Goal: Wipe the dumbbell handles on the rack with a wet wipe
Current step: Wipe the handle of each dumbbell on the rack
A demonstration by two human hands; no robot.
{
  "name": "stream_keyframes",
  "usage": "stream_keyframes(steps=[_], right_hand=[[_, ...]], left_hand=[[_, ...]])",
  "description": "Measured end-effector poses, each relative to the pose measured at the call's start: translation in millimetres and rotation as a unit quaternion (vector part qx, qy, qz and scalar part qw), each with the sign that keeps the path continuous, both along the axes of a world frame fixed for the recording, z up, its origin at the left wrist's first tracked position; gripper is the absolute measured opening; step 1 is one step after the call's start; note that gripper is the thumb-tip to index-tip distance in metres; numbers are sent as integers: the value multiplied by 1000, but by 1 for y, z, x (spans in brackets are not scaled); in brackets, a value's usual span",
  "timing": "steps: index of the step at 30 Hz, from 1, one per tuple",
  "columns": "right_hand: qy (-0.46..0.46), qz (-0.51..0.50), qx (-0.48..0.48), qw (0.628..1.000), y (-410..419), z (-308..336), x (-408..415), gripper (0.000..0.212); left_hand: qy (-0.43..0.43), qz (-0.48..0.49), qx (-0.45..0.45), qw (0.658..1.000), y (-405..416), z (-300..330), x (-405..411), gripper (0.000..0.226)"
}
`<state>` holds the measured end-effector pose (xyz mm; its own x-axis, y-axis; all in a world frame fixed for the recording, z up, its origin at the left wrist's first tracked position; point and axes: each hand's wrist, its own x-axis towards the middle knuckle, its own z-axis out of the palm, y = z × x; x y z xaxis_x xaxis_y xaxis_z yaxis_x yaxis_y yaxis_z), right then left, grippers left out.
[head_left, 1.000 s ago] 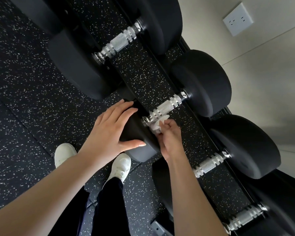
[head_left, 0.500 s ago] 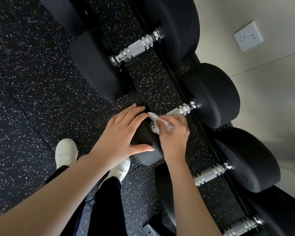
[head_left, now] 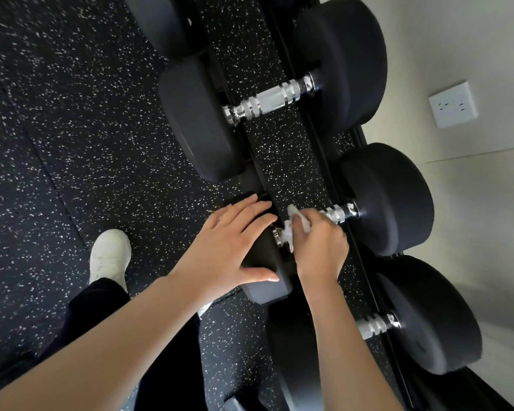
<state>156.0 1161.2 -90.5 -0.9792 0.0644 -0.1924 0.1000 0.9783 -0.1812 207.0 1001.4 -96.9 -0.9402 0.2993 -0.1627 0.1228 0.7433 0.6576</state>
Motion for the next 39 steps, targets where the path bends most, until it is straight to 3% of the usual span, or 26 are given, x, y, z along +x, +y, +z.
stream_keyframes(steps=[10,15,21,24,30,39], right_hand=[[187,-98,47,976,23,-7,-29,10],[243,-84,49,965,31,-10,-28,9],[254,-64,50,964,38,-13,-22,7],[256,-97,37,961,39,-13,-17,12],[253,-177,-9,951,37,-13,-5,3],[189,-223,-222,930,19,24,7,6]], left_hand=[[1,-2,2,1000,0,-2,1,83],[0,2,6,1000,-1,0,1,83],[1,-9,-1,1000,-2,0,0,82],[3,-7,-5,1000,-2,1,0,83],[1,-24,-16,1000,-2,4,-2,85],[-3,-50,-52,997,-9,26,-15,81]])
